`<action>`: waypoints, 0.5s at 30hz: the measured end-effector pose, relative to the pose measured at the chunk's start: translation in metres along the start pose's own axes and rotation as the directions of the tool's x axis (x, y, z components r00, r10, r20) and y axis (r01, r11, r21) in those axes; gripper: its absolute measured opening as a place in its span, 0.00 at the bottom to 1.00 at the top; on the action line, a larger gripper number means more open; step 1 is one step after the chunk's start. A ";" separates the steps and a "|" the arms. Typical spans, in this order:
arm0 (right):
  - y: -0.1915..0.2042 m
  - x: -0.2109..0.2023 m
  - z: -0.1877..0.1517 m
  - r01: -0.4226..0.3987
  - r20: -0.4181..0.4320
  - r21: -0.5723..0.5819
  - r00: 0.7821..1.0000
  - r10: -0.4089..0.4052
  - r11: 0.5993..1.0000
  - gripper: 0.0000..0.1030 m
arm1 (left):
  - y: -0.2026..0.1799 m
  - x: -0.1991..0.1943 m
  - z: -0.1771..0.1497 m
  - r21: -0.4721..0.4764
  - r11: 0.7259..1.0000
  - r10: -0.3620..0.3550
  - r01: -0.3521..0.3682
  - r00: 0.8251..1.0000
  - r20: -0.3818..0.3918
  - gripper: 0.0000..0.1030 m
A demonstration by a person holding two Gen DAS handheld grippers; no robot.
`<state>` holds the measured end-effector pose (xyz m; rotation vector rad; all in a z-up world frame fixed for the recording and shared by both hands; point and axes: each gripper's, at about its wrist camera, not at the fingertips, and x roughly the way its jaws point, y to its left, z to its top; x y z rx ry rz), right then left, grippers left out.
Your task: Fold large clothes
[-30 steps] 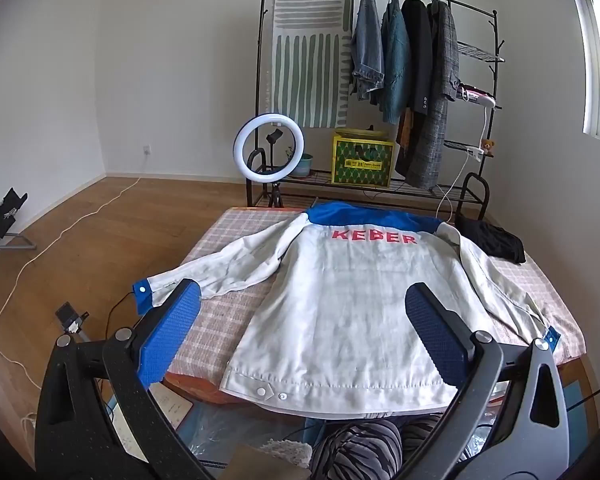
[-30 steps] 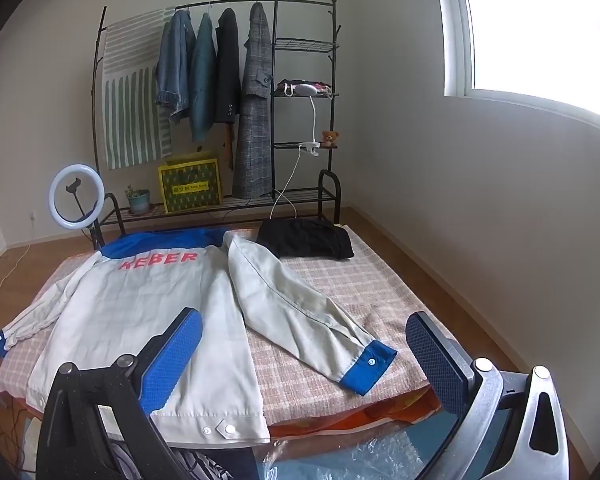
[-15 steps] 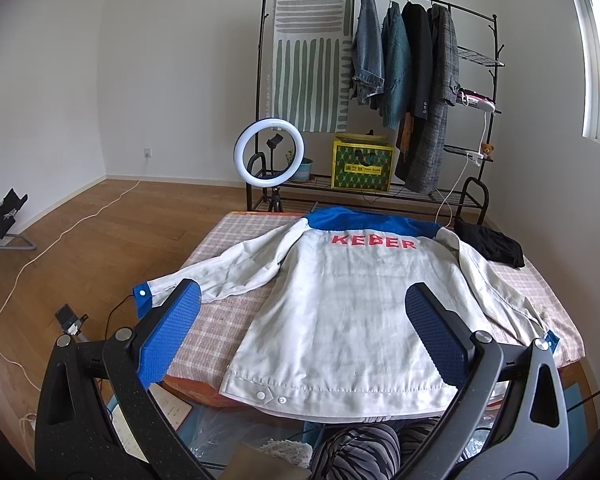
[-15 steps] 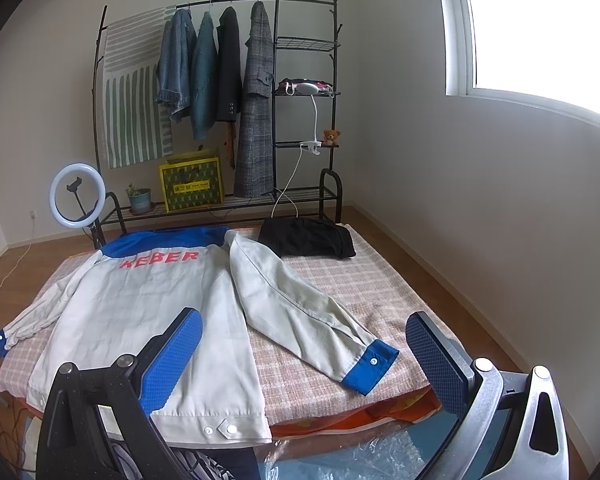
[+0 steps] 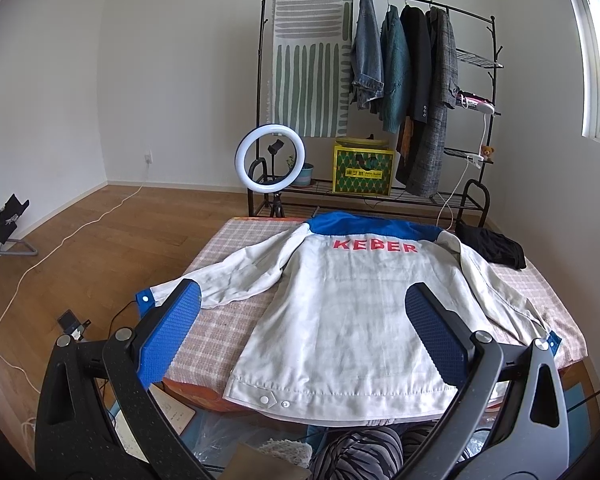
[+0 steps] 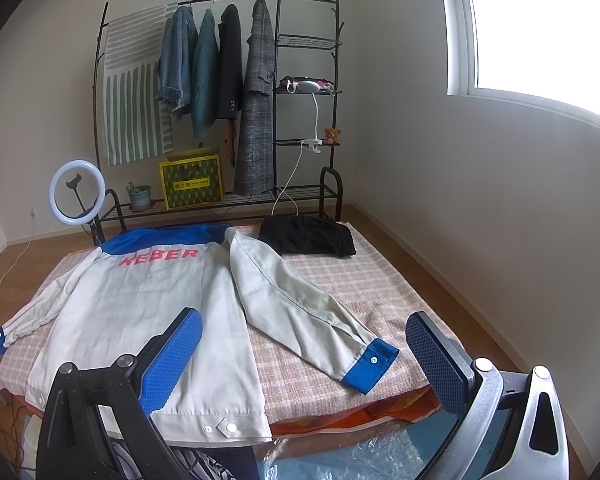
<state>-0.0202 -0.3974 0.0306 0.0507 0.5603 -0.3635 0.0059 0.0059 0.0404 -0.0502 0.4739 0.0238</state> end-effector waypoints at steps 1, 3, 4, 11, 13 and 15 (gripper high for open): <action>0.000 0.000 0.000 0.000 0.000 0.000 1.000 0.000 1.000 1.00 | 0.000 0.000 0.003 0.000 1.000 0.001 -0.001 1.000 0.001 1.00; 0.000 0.000 0.000 0.000 0.001 -0.001 1.000 0.000 1.000 1.00 | 0.000 -0.001 0.004 0.000 1.000 0.000 0.000 1.000 0.001 1.00; -0.001 0.000 0.000 0.000 0.001 -0.001 1.000 0.000 1.000 1.00 | 0.000 -0.001 0.004 0.000 1.000 -0.001 0.001 1.000 0.001 1.00; 0.001 0.000 0.000 -0.002 0.001 -0.006 1.000 0.002 1.000 1.00 | -0.001 -0.002 0.002 0.000 1.000 0.002 -0.002 1.000 0.005 1.00; 0.002 0.000 0.000 -0.002 0.002 -0.007 1.000 0.002 1.000 1.00 | -0.001 -0.002 0.002 0.001 1.000 0.002 -0.002 1.000 0.006 1.00; 0.001 0.000 0.000 -0.002 0.000 -0.007 1.000 0.002 1.000 1.00 | 0.000 -0.002 0.000 0.002 1.000 0.001 -0.001 1.000 0.006 1.00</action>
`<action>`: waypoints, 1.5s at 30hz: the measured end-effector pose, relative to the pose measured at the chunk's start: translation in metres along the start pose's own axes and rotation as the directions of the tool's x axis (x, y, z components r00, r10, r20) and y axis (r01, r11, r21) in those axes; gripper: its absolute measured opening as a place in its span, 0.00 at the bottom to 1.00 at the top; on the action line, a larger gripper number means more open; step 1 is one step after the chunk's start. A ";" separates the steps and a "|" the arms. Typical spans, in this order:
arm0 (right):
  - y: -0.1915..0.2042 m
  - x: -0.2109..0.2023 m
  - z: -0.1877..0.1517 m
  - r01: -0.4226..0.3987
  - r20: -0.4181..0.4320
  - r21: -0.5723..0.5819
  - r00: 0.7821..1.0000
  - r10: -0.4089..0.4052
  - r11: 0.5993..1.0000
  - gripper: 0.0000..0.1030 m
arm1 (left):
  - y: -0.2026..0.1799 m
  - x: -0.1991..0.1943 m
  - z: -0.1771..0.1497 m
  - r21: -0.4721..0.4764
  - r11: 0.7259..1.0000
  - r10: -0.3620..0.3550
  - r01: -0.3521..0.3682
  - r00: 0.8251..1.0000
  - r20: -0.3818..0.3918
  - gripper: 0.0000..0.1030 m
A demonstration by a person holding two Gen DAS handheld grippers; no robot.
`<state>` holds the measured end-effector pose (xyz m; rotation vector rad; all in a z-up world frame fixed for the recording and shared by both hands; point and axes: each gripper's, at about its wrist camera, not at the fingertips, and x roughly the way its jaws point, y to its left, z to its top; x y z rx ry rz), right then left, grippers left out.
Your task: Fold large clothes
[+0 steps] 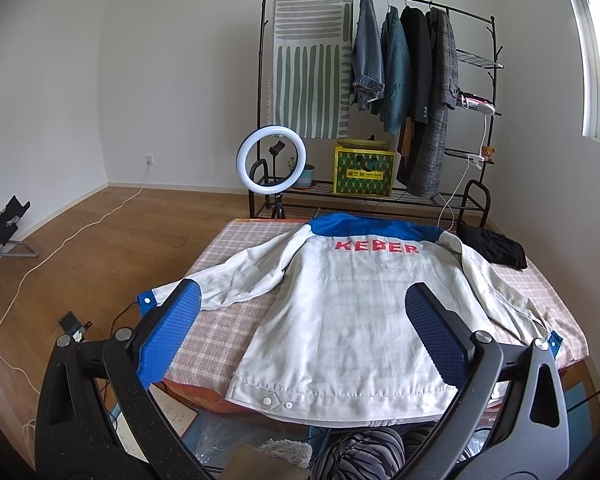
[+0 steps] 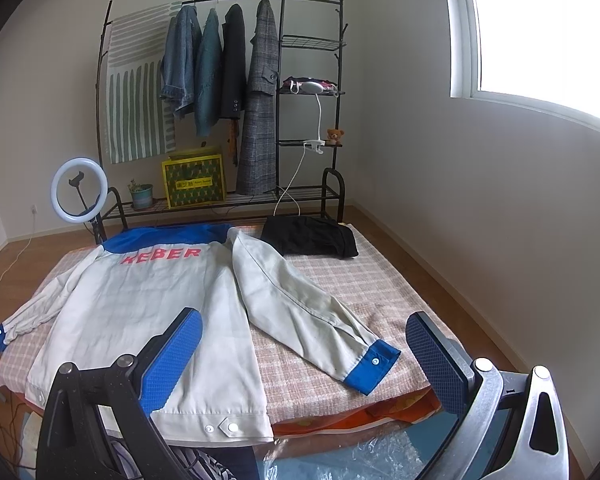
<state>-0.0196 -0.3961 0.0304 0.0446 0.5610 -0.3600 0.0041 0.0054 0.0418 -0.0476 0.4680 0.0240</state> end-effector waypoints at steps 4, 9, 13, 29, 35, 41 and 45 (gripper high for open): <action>0.000 0.000 0.000 -0.001 0.001 0.000 1.000 0.001 1.000 1.00 | 0.000 0.000 -0.001 0.000 1.000 0.000 0.000 1.000 0.001 1.00; 0.000 0.000 0.000 0.000 0.001 0.000 1.000 0.000 1.000 1.00 | 0.000 -0.001 -0.001 0.002 1.000 -0.001 0.001 1.000 0.003 1.00; 0.000 0.000 0.001 0.002 0.002 0.000 1.000 -0.002 1.000 1.00 | 0.000 -0.001 -0.001 0.001 1.000 0.001 -0.001 1.000 0.004 1.00; 0.020 -0.004 0.000 -0.031 0.016 -0.030 0.999 0.031 0.999 1.00 | 0.030 0.002 0.009 -0.004 0.998 0.059 -0.059 0.998 0.023 1.00; 0.050 0.004 0.007 -0.103 0.017 -0.070 0.994 0.104 0.992 1.00 | 0.064 0.019 -0.001 -0.003 0.993 0.118 -0.118 0.993 0.011 1.00; 0.095 0.012 0.014 -0.146 0.048 -0.161 0.987 0.155 0.976 1.00 | 0.115 0.038 -0.014 -0.056 0.991 0.119 -0.118 0.993 0.019 1.00; 0.114 0.012 0.019 -0.194 0.085 -0.152 0.974 0.209 0.969 0.99 | 0.166 0.060 -0.018 -0.166 0.981 0.094 -0.098 0.995 -0.032 1.00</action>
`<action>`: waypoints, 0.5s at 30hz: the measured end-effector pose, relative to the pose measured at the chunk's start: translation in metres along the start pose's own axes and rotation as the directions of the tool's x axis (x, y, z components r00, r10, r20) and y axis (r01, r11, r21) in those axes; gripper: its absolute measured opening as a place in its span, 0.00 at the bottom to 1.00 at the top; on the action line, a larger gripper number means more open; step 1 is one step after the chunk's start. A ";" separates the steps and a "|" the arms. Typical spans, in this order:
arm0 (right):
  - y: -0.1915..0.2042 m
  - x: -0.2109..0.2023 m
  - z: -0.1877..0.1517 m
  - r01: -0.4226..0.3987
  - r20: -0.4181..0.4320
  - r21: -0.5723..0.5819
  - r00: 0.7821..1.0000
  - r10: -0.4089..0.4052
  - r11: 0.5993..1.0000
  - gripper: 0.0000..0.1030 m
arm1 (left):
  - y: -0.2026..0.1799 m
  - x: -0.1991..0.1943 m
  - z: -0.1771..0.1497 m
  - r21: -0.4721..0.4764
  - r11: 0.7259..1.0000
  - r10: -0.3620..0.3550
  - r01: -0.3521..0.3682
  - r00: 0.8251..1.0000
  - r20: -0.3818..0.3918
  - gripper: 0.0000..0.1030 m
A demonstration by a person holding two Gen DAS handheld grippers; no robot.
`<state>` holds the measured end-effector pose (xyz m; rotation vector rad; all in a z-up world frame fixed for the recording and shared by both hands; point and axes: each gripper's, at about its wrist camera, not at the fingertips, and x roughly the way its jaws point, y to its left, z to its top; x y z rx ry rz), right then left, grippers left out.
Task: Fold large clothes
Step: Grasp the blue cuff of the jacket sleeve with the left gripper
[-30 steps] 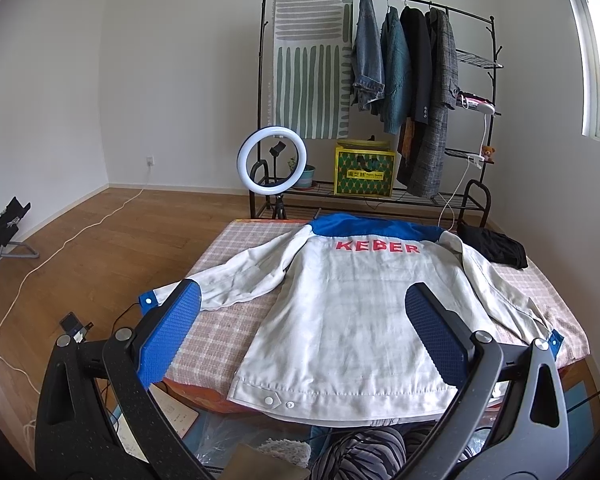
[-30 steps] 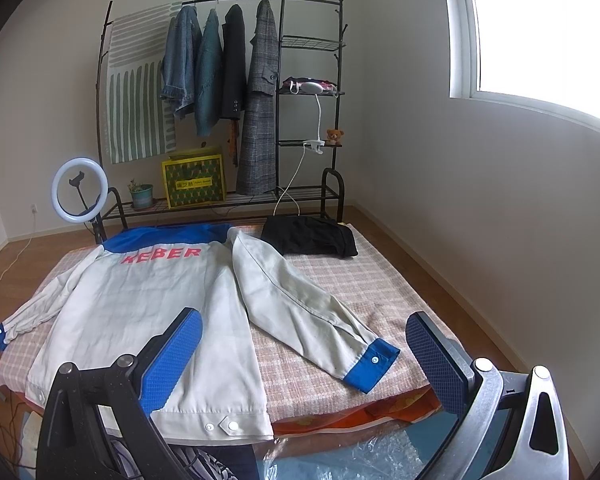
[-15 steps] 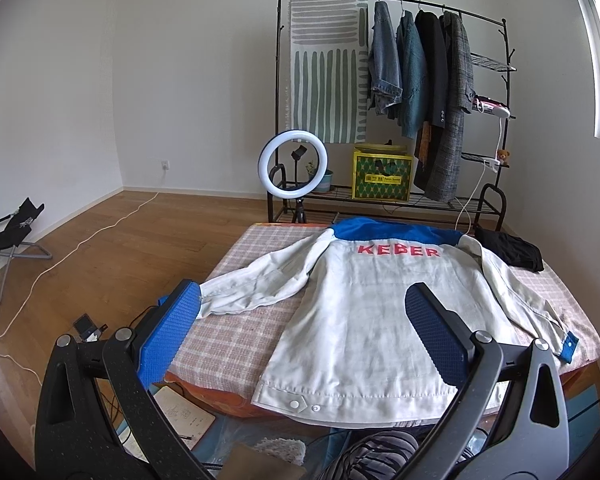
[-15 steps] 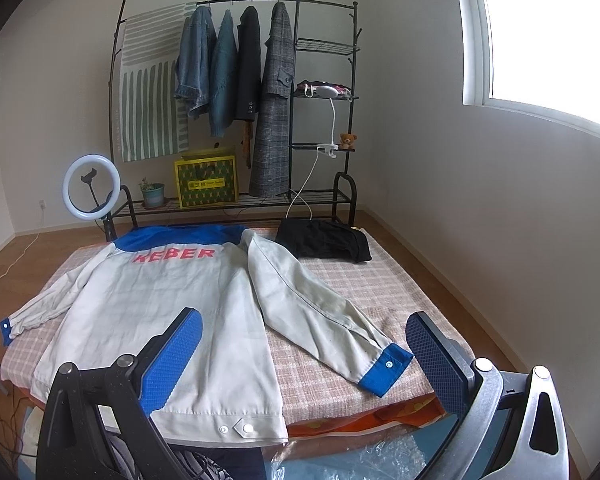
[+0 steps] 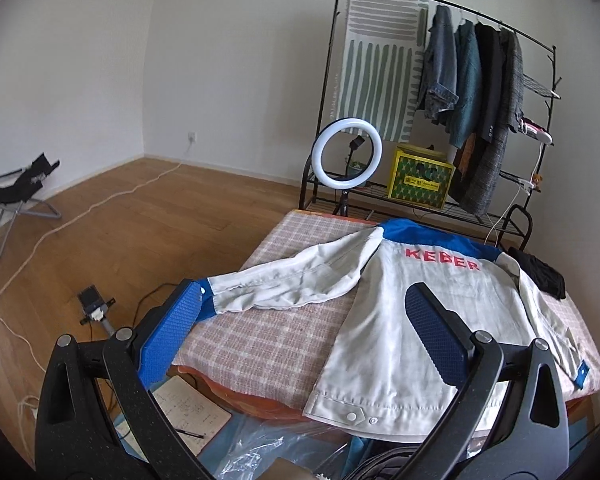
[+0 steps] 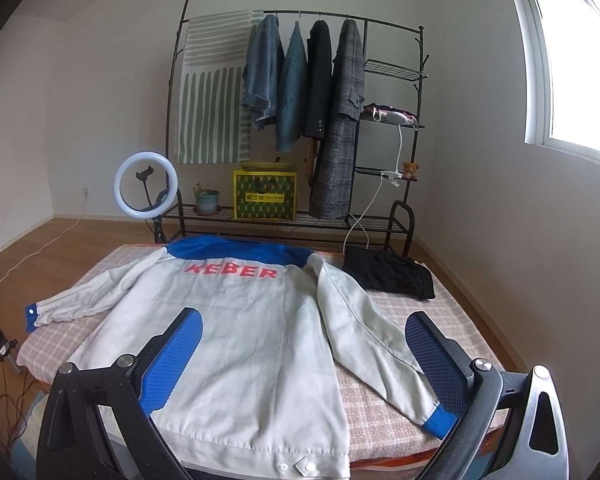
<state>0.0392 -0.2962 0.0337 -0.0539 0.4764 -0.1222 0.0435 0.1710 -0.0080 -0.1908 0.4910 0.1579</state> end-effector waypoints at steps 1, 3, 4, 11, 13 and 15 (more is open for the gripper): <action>0.004 0.001 0.001 -0.021 0.010 0.007 1.000 0.021 1.000 0.99 | 0.013 0.007 0.002 -0.028 1.000 -0.005 0.005 1.000 -0.013 1.00; 0.012 0.004 0.003 -0.063 0.022 0.012 0.998 0.062 0.998 0.99 | 0.039 0.024 0.005 -0.075 0.997 -0.014 0.011 0.999 -0.031 1.00; 0.017 0.006 0.004 -0.077 0.023 0.011 0.997 0.076 0.997 0.99 | 0.053 0.034 0.006 -0.104 0.995 -0.009 0.004 0.999 -0.046 1.00; 0.046 0.029 0.012 -0.108 0.005 -0.009 0.994 0.108 0.994 0.98 | 0.146 0.119 -0.003 -0.362 0.931 -0.108 0.041 0.980 -0.167 0.95; 0.055 0.038 0.014 -0.112 -0.008 -0.017 0.994 0.112 0.994 0.98 | 0.163 0.147 -0.009 -0.415 0.909 -0.128 0.035 0.972 -0.198 0.95; 0.062 0.049 0.014 -0.115 -0.023 -0.023 0.993 0.114 0.993 0.98 | 0.177 0.175 -0.016 -0.453 0.891 -0.150 0.035 0.963 -0.222 0.94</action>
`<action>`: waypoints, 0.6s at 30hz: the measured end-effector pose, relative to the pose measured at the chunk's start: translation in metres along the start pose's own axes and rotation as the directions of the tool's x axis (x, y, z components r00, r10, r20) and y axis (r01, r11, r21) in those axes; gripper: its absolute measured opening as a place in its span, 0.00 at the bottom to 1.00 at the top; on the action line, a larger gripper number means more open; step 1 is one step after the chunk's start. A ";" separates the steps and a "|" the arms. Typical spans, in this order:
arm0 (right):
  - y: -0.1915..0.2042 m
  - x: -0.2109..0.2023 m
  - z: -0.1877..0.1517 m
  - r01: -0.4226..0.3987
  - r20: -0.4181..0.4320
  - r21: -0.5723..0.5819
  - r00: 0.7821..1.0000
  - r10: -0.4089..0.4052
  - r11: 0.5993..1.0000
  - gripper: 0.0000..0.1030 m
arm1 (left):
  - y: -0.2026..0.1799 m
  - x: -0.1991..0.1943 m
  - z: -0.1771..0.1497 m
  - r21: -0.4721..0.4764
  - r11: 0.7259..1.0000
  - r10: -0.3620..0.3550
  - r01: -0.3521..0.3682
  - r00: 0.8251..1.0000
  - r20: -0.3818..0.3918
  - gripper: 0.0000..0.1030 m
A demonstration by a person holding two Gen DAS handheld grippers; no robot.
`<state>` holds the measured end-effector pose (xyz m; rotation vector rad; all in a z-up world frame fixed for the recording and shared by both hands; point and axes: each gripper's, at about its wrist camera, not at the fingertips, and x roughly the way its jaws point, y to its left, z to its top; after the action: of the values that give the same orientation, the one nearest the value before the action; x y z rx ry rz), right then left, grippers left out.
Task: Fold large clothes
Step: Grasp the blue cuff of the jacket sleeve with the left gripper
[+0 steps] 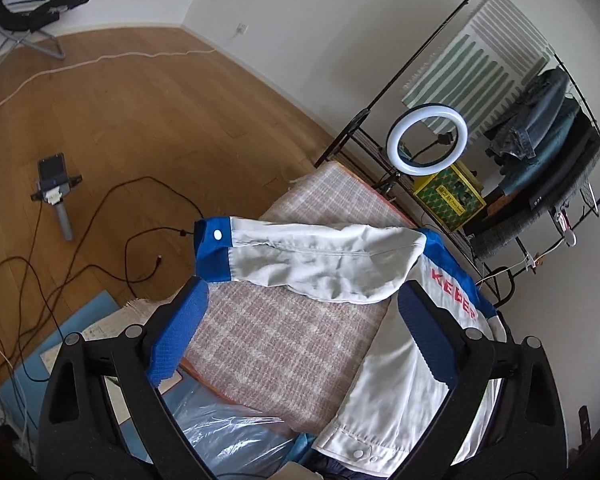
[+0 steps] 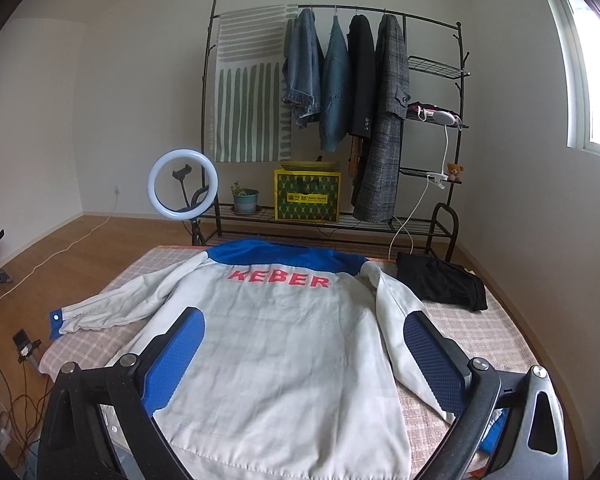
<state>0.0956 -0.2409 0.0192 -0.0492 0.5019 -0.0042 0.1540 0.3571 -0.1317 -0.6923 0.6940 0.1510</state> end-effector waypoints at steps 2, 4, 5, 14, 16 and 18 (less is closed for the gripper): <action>0.006 0.013 0.002 -0.011 -0.016 -0.002 1.000 0.011 1.000 0.97 | 0.014 0.026 0.006 -0.031 0.999 0.006 -0.007 1.000 -0.030 0.94; 0.014 0.024 0.002 -0.023 -0.032 -0.004 0.999 0.023 1.000 0.97 | 0.024 0.051 0.009 -0.044 0.999 0.007 -0.010 0.998 -0.064 0.94; 0.016 0.030 0.002 -0.027 -0.040 -0.005 0.999 0.027 1.000 0.97 | 0.029 0.062 0.010 -0.043 0.999 0.015 -0.019 0.997 -0.076 0.94; 0.034 0.073 -0.013 -0.013 -0.134 -0.054 0.991 0.006 0.998 0.96 | 0.095 0.157 0.014 -0.207 0.976 0.034 -0.073 0.982 -0.184 0.94; 0.035 0.079 -0.013 0.000 -0.143 -0.056 0.990 -0.008 0.998 0.96 | 0.107 0.175 0.013 -0.262 0.963 0.010 -0.064 0.980 -0.200 0.91; 0.036 0.087 -0.012 0.007 -0.153 -0.054 0.988 -0.016 0.999 0.96 | 0.119 0.193 0.011 -0.314 0.947 -0.011 -0.061 0.975 -0.222 0.85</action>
<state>0.1658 -0.2073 -0.0343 -0.1043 0.6559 -0.0060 0.2666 0.4376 -0.3119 -1.0228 0.9030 0.2152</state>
